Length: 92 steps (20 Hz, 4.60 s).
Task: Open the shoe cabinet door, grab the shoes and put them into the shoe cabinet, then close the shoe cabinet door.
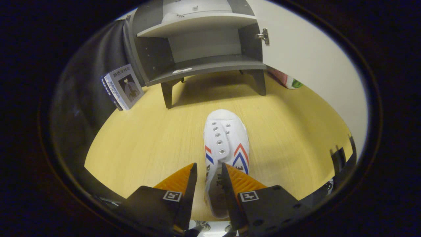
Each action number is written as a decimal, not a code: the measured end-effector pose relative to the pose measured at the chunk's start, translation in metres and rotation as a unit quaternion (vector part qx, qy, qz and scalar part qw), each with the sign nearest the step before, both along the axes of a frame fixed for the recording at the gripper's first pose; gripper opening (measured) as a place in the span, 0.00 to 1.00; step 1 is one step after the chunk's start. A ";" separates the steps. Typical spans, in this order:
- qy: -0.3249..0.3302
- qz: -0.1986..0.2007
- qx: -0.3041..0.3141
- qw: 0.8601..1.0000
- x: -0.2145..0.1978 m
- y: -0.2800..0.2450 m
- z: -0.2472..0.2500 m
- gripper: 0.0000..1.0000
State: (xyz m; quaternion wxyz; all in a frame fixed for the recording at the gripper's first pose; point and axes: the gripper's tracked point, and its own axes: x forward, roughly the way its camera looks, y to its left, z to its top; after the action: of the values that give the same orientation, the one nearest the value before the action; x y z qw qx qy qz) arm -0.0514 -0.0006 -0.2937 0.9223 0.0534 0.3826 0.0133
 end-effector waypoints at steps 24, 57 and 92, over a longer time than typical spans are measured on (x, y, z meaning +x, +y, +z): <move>-0.063 0.001 -0.021 0.998 0.032 -0.004 -0.008 0.12; -0.233 0.003 -0.086 0.969 0.084 0.010 0.321 0.02; -0.142 0.030 -0.089 0.985 0.398 -0.040 0.300 0.10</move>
State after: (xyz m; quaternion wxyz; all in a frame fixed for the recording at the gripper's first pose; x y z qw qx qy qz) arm 0.3466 -0.0402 0.0066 0.9676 -0.0429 0.2484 0.0143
